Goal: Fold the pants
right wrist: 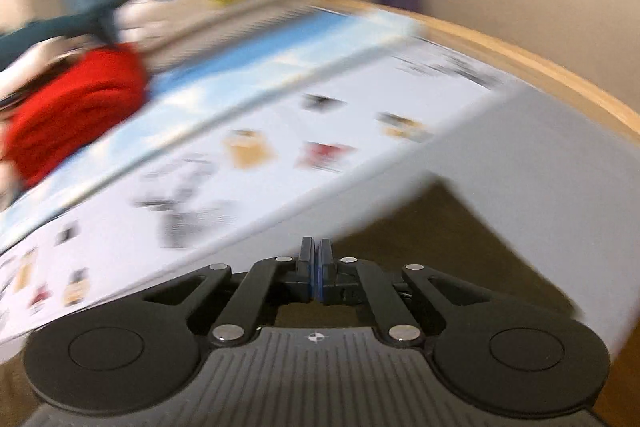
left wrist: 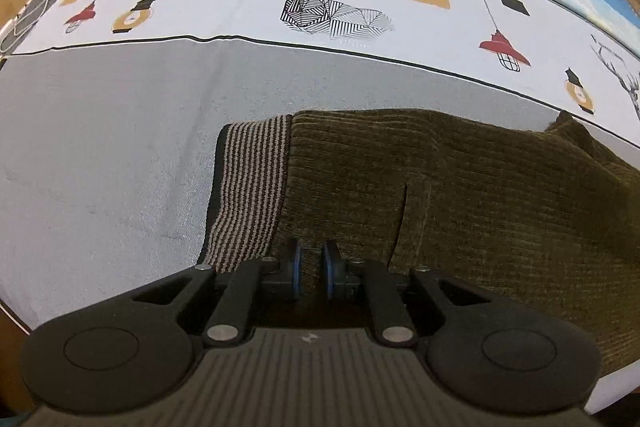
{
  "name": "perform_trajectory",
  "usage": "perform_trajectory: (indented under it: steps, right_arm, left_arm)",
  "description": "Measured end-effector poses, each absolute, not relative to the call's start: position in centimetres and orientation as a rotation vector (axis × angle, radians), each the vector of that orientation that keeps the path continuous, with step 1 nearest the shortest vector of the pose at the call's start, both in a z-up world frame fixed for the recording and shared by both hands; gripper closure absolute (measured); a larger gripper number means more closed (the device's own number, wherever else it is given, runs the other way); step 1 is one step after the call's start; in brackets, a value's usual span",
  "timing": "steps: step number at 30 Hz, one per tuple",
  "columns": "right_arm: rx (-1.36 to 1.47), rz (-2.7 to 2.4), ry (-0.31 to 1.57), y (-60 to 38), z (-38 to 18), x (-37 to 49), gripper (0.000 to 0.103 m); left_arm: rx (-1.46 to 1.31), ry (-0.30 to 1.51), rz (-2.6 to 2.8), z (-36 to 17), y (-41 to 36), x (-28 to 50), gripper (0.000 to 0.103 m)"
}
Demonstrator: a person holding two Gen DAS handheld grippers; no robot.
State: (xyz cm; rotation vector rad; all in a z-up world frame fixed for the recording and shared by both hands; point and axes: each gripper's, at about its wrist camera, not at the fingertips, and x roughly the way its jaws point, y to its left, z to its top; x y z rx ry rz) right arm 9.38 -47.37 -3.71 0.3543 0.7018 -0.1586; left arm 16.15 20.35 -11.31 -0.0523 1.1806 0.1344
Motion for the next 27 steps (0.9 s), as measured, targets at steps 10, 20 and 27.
perform_trajectory:
  steps: [10,20,27]
  right_arm:
    - [0.250,0.416,0.821,-27.3,-3.5,18.3,0.100]
    - [0.271,0.624,1.044,-14.5,-8.9,24.8,0.072]
    - [0.252,0.671,1.192,-11.6,-12.6,27.8,0.072]
  left_arm:
    - [-0.074,1.187,0.138,-11.3,20.7,16.6,0.089]
    - [-0.077,1.189,0.107,-11.5,21.1,16.6,0.089]
    - [-0.083,1.195,0.095,-11.6,21.3,16.8,0.089]
